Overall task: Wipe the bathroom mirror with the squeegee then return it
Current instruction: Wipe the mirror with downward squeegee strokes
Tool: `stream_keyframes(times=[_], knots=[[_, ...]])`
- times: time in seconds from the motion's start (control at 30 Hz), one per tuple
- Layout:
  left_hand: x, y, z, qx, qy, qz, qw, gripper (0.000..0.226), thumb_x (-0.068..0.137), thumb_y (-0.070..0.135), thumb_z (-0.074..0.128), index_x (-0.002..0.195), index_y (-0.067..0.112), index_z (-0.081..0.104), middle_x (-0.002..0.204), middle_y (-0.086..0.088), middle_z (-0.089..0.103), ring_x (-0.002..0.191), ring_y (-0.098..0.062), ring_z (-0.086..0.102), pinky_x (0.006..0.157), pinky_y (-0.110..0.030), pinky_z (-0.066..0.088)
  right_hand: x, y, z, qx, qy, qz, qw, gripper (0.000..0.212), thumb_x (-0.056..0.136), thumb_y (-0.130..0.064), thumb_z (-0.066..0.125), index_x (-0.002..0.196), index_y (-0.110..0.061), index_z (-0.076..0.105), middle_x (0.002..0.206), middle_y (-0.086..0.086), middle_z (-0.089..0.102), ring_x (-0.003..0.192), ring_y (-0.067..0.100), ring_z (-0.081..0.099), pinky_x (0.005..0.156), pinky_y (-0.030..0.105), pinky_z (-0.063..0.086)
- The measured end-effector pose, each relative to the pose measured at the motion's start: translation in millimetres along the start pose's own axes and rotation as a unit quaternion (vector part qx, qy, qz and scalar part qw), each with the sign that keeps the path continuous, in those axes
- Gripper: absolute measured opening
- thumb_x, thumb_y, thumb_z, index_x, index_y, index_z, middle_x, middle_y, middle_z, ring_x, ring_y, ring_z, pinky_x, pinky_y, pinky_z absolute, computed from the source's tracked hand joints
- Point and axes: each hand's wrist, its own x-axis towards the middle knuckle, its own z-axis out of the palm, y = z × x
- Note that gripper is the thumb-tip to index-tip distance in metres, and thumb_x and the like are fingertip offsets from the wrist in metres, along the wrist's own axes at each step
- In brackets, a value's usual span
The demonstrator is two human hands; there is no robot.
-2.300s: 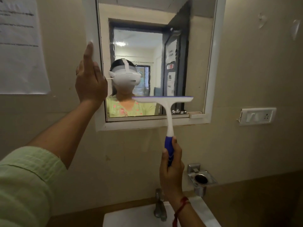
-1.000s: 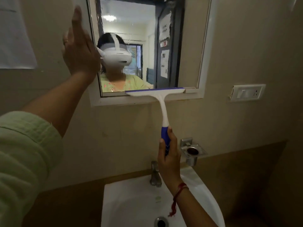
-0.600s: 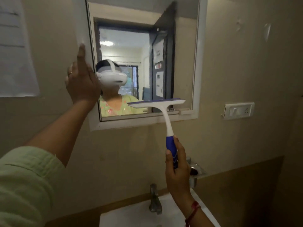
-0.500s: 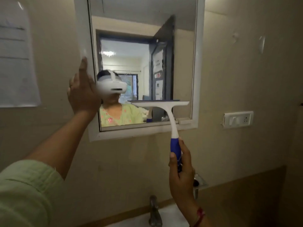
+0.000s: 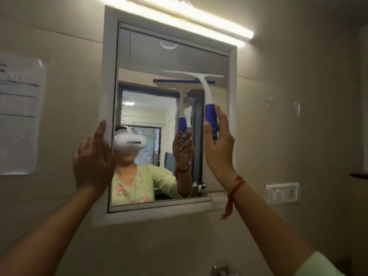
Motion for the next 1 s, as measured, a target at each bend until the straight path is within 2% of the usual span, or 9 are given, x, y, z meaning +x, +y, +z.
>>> stream_keyframes(times=[0.17, 0.23, 0.4, 0.47, 0.57, 0.67, 0.73, 0.9, 1.0], knots=[[1, 3, -2, -0.007, 0.004, -0.008, 1.000, 0.049, 0.093, 0.028, 0.028, 0.142, 0.025, 0.030, 0.103, -0.023, 0.060, 0.089, -0.043, 0.053, 0.073, -0.053, 0.043, 53, 6, 8, -0.056, 0.010, -0.038, 0.998, 0.041, 0.098, -0.013, 0.043, 0.138, -0.007, 0.034, 0.081, -0.020, 0.048, 0.062, -0.017, 0.054, 0.051, -0.001, 0.040], [0, 4, -2, 0.004, 0.003, -0.011, 1.000, 0.048, 0.093, 0.027, 0.029, 0.141, 0.025, 0.030, 0.101, -0.024, 0.060, 0.090, -0.043, 0.054, 0.077, -0.054, 0.041, 65, 9, 9, -0.053, 0.022, -0.023, 0.998, 0.042, 0.099, -0.014, 0.042, 0.139, -0.010, 0.034, 0.093, -0.020, 0.049, 0.068, -0.020, 0.053, 0.055, -0.002, 0.040], [0, 1, -3, 0.019, 0.005, -0.015, 1.000, 0.048, 0.094, 0.025, 0.031, 0.142, 0.026, 0.031, 0.110, -0.025, 0.059, 0.096, -0.043, 0.053, 0.083, -0.054, 0.038, 79, 16, 9, -0.049, 0.028, -0.026, 0.998, 0.043, 0.098, -0.014, 0.043, 0.140, -0.010, 0.034, 0.121, 0.003, 0.053, 0.077, -0.028, 0.050, 0.058, -0.005, 0.038], [0, 2, -3, 0.018, 0.004, -0.021, 1.000, 0.048, 0.094, 0.025, 0.031, 0.142, 0.026, 0.030, 0.113, -0.024, 0.058, 0.099, -0.043, 0.053, 0.084, -0.053, 0.037, 82, 16, 11, -0.050, 0.031, -0.028, 0.998, 0.043, 0.098, -0.012, 0.044, 0.140, -0.008, 0.034, 0.118, -0.001, 0.055, 0.076, -0.028, 0.050, 0.056, -0.005, 0.038], [1, 2, -2, 0.018, -0.006, -0.022, 1.000, 0.049, 0.094, 0.025, 0.030, 0.142, 0.027, 0.028, 0.114, -0.024, 0.058, 0.100, -0.043, 0.051, 0.083, -0.054, 0.037, 84, 15, 14, -0.049, 0.038, -0.023, 0.998, 0.042, 0.097, -0.011, 0.044, 0.138, -0.005, 0.034, 0.102, -0.020, 0.048, 0.073, -0.028, 0.050, 0.054, -0.005, 0.038], [0, 2, -2, 0.020, -0.009, -0.021, 1.000, 0.049, 0.093, 0.027, 0.028, 0.143, 0.027, 0.027, 0.112, -0.024, 0.058, 0.098, -0.043, 0.051, 0.080, -0.053, 0.039, 81, 14, 14, -0.048, 0.044, -0.009, 0.998, 0.042, 0.097, -0.015, 0.045, 0.138, -0.008, 0.036, 0.115, -0.004, 0.057, 0.077, -0.022, 0.053, 0.057, -0.004, 0.039], [0, 3, -2, 0.019, -0.010, -0.014, 1.000, 0.049, 0.094, 0.028, 0.027, 0.143, 0.026, 0.026, 0.110, -0.024, 0.058, 0.097, -0.043, 0.051, 0.077, -0.052, 0.039, 69, 20, 13, -0.050, 0.041, -0.006, 0.998, 0.041, 0.098, -0.016, 0.044, 0.137, -0.010, 0.037, 0.115, -0.002, 0.059, 0.077, -0.018, 0.055, 0.060, -0.003, 0.040], [0, 5, -2, 0.013, -0.004, -0.016, 1.000, 0.048, 0.095, 0.027, 0.027, 0.143, 0.025, 0.027, 0.110, -0.025, 0.058, 0.097, -0.043, 0.051, 0.079, -0.052, 0.038, 43, 34, 9, -0.056, 0.027, -0.010, 0.998, 0.044, 0.098, -0.018, 0.043, 0.141, -0.014, 0.033, 0.122, 0.011, 0.057, 0.088, 0.010, 0.061, 0.069, 0.007, 0.048], [0, 7, -3, 0.010, 0.002, -0.020, 1.000, 0.048, 0.095, 0.026, 0.028, 0.142, 0.023, 0.029, 0.103, -0.024, 0.059, 0.093, -0.042, 0.052, 0.079, -0.051, 0.038, 55, 29, 12, -0.039, 0.041, -0.008, 0.998, 0.043, 0.098, -0.017, 0.044, 0.140, -0.013, 0.035, 0.115, 0.011, 0.058, 0.075, -0.006, 0.058, 0.065, 0.003, 0.046]])
